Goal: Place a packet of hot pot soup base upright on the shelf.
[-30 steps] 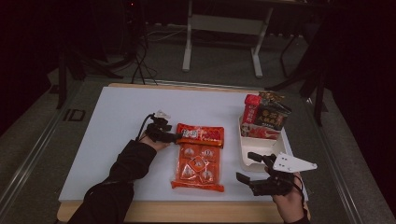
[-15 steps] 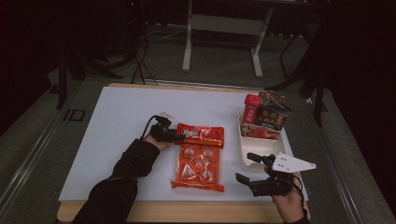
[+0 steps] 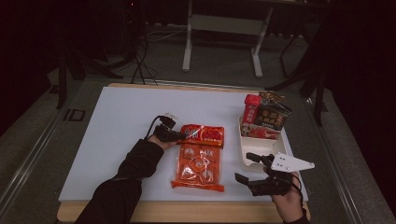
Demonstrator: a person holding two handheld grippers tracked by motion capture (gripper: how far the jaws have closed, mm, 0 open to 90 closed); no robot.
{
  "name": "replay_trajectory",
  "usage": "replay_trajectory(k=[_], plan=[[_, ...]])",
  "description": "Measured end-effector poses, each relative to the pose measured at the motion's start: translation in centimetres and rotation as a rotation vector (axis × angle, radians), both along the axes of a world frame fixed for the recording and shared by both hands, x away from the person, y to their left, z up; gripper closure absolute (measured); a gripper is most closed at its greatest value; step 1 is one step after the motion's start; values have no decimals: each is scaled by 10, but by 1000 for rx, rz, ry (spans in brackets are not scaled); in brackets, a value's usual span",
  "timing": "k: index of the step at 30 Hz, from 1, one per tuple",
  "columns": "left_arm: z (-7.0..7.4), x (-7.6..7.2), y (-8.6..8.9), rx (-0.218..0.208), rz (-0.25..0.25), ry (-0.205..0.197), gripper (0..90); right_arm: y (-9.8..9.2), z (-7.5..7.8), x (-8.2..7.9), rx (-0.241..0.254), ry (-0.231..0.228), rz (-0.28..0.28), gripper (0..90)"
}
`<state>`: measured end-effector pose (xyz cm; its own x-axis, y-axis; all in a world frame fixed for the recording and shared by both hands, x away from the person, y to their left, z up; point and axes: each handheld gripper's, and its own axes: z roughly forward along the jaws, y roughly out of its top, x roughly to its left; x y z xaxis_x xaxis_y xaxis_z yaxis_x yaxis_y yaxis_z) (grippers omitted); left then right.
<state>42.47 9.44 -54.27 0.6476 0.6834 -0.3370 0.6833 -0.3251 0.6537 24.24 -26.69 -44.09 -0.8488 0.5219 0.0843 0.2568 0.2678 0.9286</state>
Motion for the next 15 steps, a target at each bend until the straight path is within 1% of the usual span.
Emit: replay_trajectory(k=[1, 2, 3, 5, 7, 8, 9, 11, 13, 14, 15], plan=[[0, 0, 0, 0, 0, 0, 886, 0, 0, 0, -1, 0, 1, 164], [4, -3, -1, 26, 3, -15, 891, 0, 0, 0, -4, -1, 2, 167], [5, -4, -2, 29, 11, -23, 891, 1, 0, 0, -2, 5, 5, 188], [9, -7, -2, 30, 11, -45, 894, 0, 1, -1, -2, 7, 4, 193], [11, -8, -2, 31, 11, -51, 895, 0, 1, -1, -1, 4, -3, 193], [14, -9, -1, 41, 2, -52, 895, -1, 2, -1, 6, 5, -11, 193], [16, -10, 0, 43, -1, -51, 895, -3, 3, 0, 28, 18, -19, 193], [18, -12, 2, 44, -8, -55, 895, -5, 4, -1, 31, 9, -42, 193], [21, -16, 5, 43, -10, -68, 895, -7, 6, -1, 9, -22, -73, 189], [24, -18, 6, 37, -8, -76, 896, -7, 6, -1, 7, -31, -83, 184], [27, -20, 7, 31, -8, -90, 896, -8, 5, 0, 8, -29, -89, 181]])
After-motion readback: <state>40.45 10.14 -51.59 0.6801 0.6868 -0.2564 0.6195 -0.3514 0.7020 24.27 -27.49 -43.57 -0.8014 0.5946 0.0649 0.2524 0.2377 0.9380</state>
